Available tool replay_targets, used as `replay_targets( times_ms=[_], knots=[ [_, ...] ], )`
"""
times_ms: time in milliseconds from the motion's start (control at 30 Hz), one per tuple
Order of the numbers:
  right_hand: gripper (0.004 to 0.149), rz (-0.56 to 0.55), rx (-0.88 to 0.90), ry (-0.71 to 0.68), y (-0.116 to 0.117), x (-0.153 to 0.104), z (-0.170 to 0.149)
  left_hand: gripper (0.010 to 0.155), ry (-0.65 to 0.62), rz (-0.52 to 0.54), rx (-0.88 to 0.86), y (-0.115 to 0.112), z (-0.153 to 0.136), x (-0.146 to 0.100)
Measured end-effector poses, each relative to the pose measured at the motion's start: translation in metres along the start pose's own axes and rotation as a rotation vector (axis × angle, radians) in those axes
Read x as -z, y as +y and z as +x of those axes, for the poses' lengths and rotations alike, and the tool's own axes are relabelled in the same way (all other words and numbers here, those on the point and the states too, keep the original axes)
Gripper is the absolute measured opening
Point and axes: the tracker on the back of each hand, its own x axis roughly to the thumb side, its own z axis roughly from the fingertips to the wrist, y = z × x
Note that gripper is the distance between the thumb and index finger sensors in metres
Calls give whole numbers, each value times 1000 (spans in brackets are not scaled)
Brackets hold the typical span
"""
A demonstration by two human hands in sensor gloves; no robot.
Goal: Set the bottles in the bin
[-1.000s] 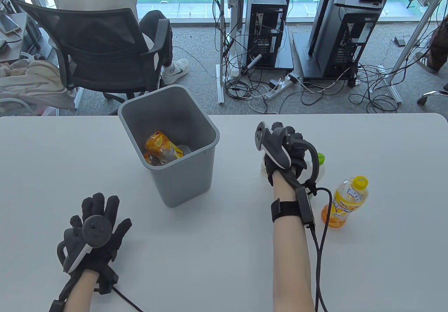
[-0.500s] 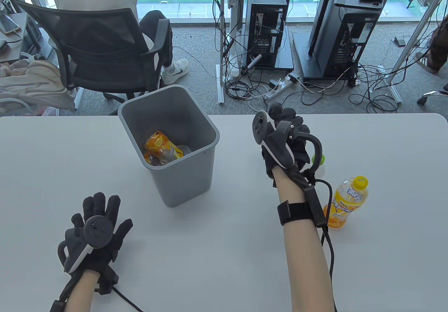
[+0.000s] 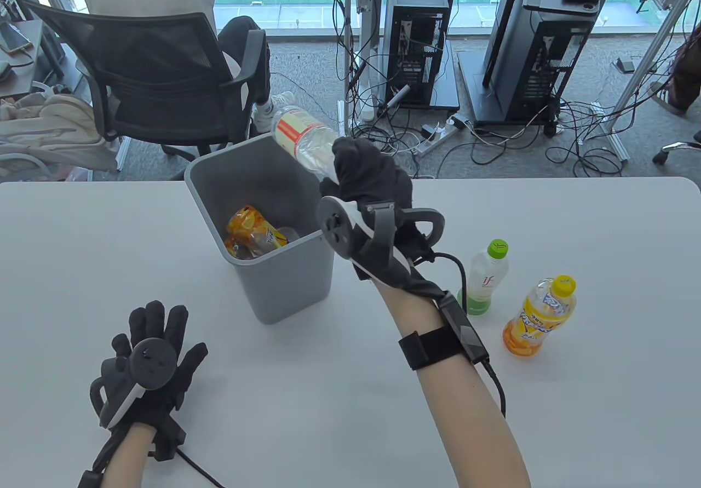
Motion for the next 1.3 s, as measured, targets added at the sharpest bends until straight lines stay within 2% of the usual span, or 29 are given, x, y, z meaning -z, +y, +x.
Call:
replay_targets(
  times_ms=[133,333,533,600,633,700,767,900,1033,1167,1233,1300],
  knots=[
    [70,35,53,-91,4,-13,35,79,1,2,-6,0,-1,0],
    [70,79,-24,-214,29,-31,73,79,-2,6,-7,0,-1,-1],
    [69,142,-74,-220,56,-40,81,79,0,4,-15,0,-2,0],
    [69,230,-100,-192,64,-39,79,79,0,4,-16,0,-3,-1],
    [67,292,-96,-177,67,-39,75,79,0,5,-16,0,-3,-1],
    [69,317,-16,-124,67,-36,66,79,-1,6,-16,0,-3,-1],
    [68,305,24,-90,64,-32,57,79,0,6,-17,0,-3,-1],
    [66,291,-45,-24,55,-19,27,79,1,4,-15,0,-3,-1],
    [65,312,-99,73,51,-9,-13,79,-2,6,-10,0,-3,0],
    [67,404,-181,197,52,-1,-68,79,-2,4,-6,0,-3,0],
    [66,395,-207,263,55,0,-96,79,-1,2,-5,0,-2,0],
    [66,406,-310,309,58,-1,-121,79,3,-4,-2,0,-2,0]
  ],
)
